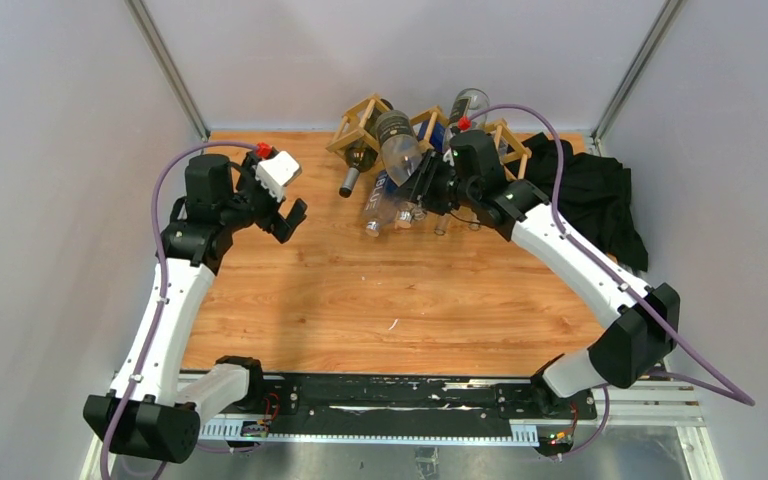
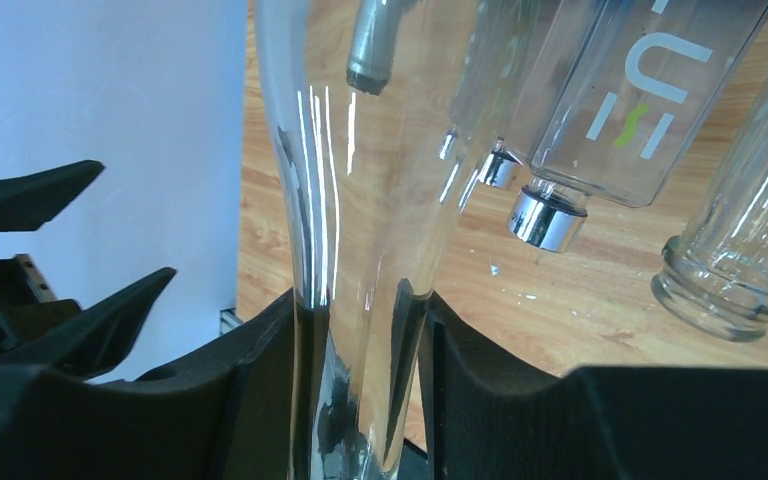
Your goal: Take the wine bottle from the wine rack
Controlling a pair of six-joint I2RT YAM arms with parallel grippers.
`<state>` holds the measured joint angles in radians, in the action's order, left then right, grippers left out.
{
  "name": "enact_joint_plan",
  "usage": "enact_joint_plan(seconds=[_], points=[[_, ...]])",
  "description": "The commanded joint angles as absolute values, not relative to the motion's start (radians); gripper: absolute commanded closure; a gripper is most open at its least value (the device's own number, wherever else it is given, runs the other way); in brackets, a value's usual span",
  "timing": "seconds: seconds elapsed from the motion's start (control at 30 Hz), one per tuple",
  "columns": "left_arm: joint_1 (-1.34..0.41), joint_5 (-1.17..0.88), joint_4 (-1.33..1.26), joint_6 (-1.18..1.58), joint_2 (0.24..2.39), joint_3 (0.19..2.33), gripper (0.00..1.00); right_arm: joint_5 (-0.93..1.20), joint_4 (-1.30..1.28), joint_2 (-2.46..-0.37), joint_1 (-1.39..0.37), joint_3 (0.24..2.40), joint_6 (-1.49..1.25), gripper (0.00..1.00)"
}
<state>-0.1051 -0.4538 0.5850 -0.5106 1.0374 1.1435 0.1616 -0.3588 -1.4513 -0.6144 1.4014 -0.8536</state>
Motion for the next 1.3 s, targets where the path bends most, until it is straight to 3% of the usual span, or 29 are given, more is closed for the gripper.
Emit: enact_joint_plan(seconds=[0.0, 0.37, 1.27], points=[[-0.131, -0.428, 0.572, -0.535, 1.046, 1.153, 0.00, 0.219, -0.160, -1.359, -0.570, 1.423, -0.891, 1.00], [-0.151, -0.496, 0.571, -0.608, 1.018, 1.155, 0.00, 0.387, -0.217, -1.348, -0.570, 1.480, -0.864, 1.00], [-0.275, -0.551, 0.539, -1.287, 0.623, 0.837, 0.00, 0.514, -0.397, -1.420, -0.923, 1.621, -0.675, 1.00]])
